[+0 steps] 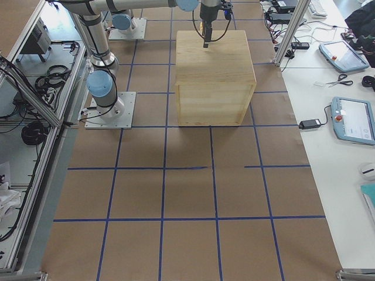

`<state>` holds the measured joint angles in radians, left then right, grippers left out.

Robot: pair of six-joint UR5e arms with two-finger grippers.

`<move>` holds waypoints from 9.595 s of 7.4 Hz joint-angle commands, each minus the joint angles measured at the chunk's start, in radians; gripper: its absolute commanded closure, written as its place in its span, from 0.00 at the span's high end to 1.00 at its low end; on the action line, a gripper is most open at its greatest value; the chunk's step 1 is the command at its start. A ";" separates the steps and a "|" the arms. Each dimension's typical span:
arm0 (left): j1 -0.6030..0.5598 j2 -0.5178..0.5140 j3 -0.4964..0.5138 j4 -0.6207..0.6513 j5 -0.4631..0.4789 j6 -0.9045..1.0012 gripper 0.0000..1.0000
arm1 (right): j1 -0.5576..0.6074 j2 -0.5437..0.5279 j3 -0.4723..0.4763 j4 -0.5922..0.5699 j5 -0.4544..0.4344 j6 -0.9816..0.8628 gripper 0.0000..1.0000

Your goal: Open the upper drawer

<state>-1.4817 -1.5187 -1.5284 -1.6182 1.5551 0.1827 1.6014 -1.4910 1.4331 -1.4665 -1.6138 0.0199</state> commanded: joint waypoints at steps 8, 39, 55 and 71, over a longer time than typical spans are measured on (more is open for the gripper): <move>0.023 -0.018 -0.007 0.023 0.003 -0.002 1.00 | 0.000 0.000 0.000 0.000 0.000 0.000 1.00; -0.491 -0.388 0.001 0.555 -0.222 -0.821 1.00 | 0.000 0.000 0.000 0.000 0.000 0.000 1.00; -0.338 -0.321 -0.009 0.362 -0.078 -0.735 1.00 | 0.000 0.000 0.000 0.000 0.000 0.000 1.00; -0.298 -0.212 0.028 0.165 -0.082 -0.672 1.00 | 0.000 0.000 0.000 0.000 0.000 -0.001 1.00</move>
<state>-1.7873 -1.7548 -1.5183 -1.4111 1.4737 -0.5015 1.6014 -1.4911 1.4328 -1.4665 -1.6138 0.0192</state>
